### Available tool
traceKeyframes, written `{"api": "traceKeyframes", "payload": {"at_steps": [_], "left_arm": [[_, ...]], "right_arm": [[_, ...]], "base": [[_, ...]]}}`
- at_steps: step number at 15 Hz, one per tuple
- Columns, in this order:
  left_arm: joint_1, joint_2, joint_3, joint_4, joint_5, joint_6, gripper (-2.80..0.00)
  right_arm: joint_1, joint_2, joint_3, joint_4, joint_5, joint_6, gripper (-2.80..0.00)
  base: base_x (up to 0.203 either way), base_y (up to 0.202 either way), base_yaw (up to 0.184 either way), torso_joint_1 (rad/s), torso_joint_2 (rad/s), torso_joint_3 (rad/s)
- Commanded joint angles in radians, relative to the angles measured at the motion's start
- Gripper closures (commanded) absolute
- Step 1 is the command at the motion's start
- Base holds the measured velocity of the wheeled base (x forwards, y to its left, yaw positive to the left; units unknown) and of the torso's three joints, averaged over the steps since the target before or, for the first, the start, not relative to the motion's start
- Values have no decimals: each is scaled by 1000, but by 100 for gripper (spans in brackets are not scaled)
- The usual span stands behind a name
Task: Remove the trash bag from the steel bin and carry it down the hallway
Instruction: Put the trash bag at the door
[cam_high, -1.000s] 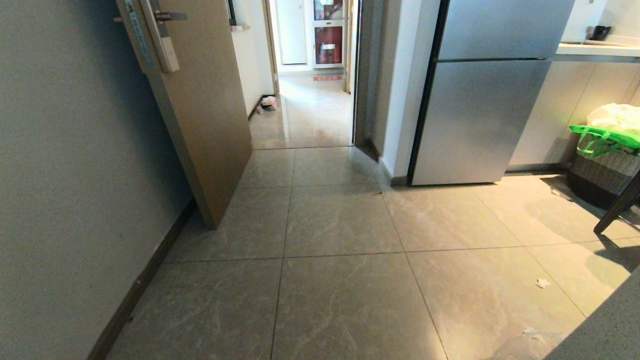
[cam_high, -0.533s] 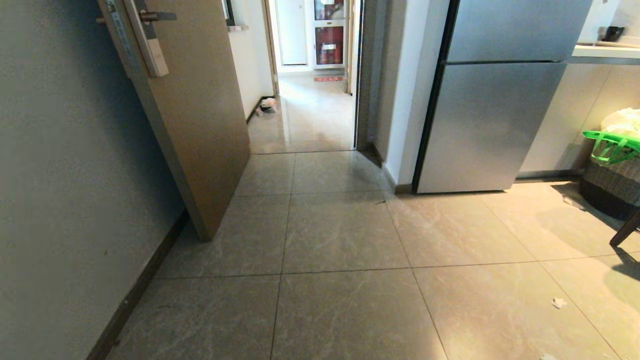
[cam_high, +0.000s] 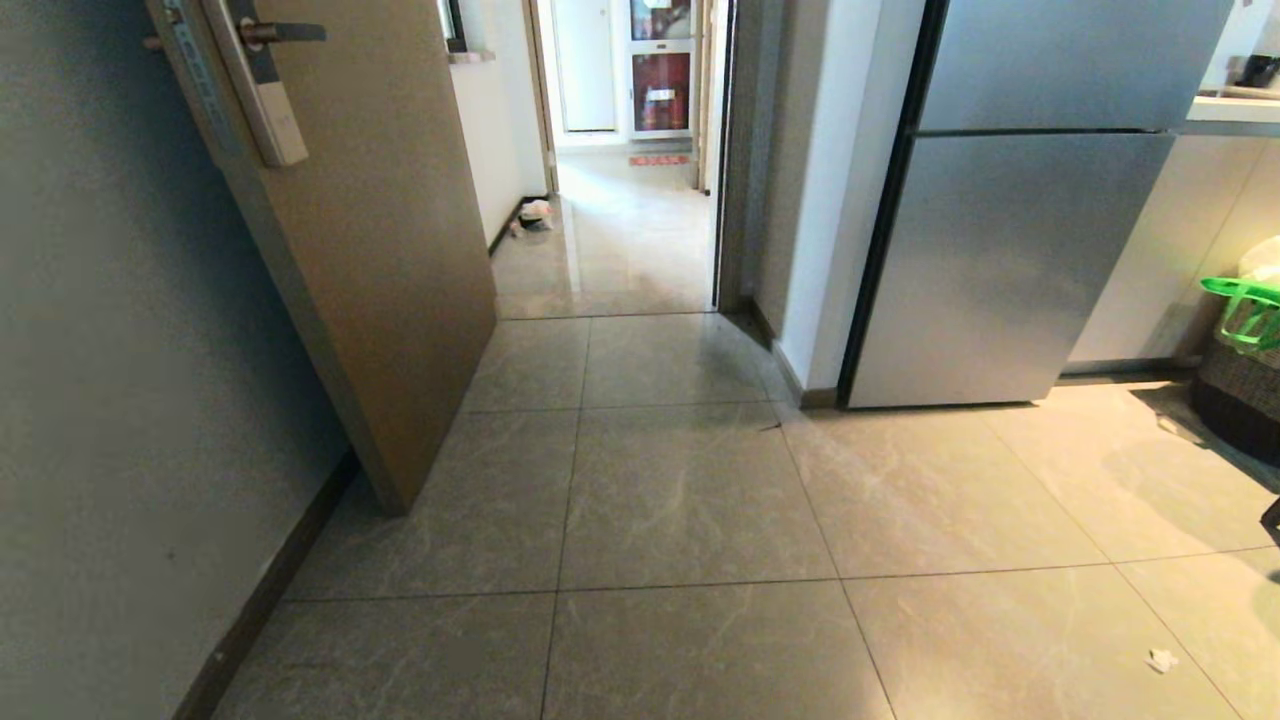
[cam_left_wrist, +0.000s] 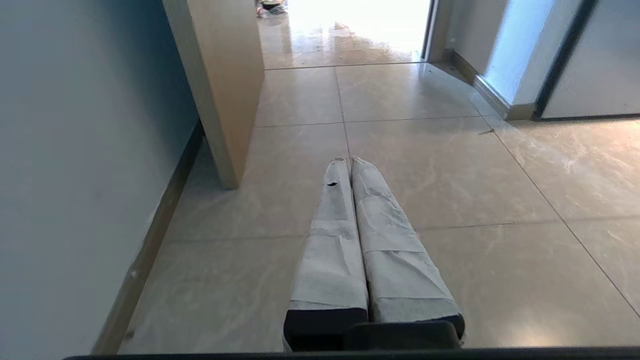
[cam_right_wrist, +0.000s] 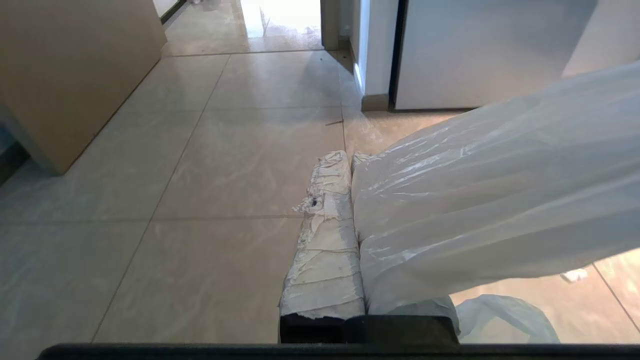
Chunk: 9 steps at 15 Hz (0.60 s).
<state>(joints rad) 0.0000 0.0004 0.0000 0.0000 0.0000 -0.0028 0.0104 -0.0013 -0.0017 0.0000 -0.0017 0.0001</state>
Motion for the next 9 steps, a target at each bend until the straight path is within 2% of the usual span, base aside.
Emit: {"api": "traceKeyframes", "payload": {"at_steps": [1, 9], "left_arm": [[0, 1, 0, 0, 0, -1, 0], [0, 1, 0, 0, 0, -1, 0]], "right_arm": [[0, -39, 0, 0, 0, 0, 0], [0, -39, 0, 0, 0, 0, 0]], "base": [[194, 0, 4, 6, -1, 2], [193, 0, 1, 2, 2, 1]]}}
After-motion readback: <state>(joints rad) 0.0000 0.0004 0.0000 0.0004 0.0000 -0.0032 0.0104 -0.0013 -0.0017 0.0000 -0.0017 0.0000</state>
